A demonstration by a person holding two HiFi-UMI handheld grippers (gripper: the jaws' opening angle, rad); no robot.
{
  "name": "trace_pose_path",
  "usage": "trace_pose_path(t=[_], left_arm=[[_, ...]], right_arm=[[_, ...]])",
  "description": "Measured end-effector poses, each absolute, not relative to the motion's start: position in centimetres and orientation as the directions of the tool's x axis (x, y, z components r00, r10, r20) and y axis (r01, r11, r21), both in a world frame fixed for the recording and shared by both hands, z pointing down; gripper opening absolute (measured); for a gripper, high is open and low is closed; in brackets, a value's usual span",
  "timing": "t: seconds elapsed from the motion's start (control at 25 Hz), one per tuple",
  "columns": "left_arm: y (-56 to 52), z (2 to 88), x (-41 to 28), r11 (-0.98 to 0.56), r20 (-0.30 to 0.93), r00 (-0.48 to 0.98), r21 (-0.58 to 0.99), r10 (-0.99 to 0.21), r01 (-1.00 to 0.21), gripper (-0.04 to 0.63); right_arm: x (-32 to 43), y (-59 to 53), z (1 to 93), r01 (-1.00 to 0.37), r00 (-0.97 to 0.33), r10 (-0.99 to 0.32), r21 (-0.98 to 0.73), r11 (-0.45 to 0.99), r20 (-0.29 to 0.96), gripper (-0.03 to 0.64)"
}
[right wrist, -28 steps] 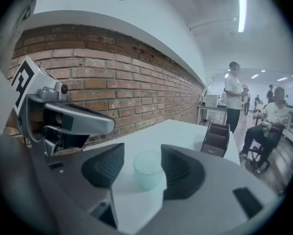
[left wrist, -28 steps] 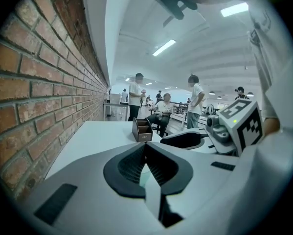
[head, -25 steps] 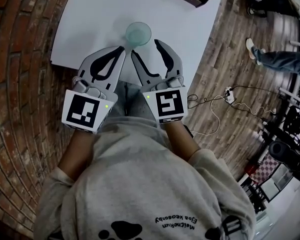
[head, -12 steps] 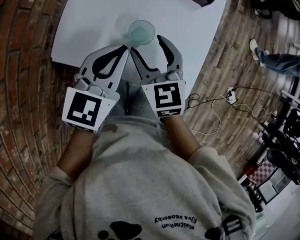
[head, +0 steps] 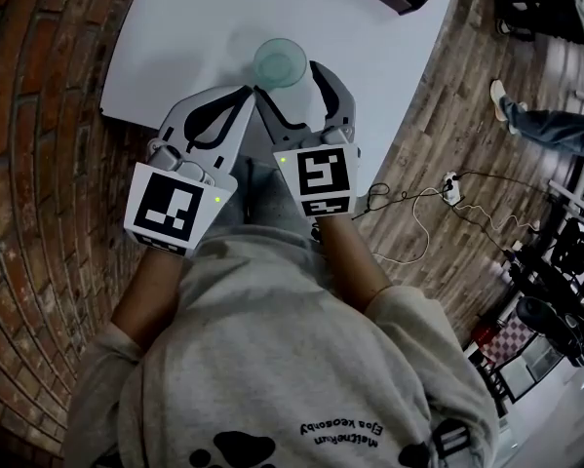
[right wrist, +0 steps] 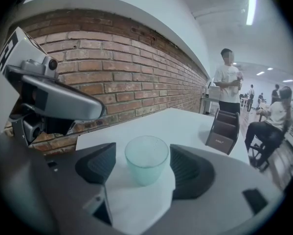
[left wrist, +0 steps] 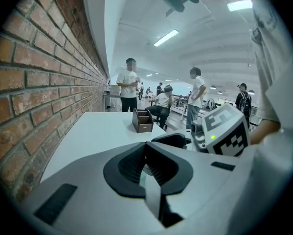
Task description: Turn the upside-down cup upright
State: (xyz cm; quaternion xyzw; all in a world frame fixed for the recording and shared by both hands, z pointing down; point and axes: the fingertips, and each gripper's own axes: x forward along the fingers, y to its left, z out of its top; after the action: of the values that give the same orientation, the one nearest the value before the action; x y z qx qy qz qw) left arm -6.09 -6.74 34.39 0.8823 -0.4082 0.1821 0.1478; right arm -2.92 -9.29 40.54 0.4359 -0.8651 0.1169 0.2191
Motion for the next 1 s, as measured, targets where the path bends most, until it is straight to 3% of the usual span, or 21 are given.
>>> trace_pose_path(t=[0.64, 1.0], left_arm=[[-7.6, 35.2, -7.0, -0.599, 0.463, 0.578, 0.119, -0.672, -0.792, 0.009], [-7.7, 35.5, -7.9, -0.583, 0.467, 0.566, 0.127, -0.679, -0.803, 0.009]], right_arm=[[-3.9, -11.5, 43.1, -0.805, -0.513, -0.690, -0.005, 0.594, 0.511, 0.404], [-4.3, -12.3, 44.0, -0.815, -0.486, -0.711, 0.031, 0.579, 0.508, 0.407]])
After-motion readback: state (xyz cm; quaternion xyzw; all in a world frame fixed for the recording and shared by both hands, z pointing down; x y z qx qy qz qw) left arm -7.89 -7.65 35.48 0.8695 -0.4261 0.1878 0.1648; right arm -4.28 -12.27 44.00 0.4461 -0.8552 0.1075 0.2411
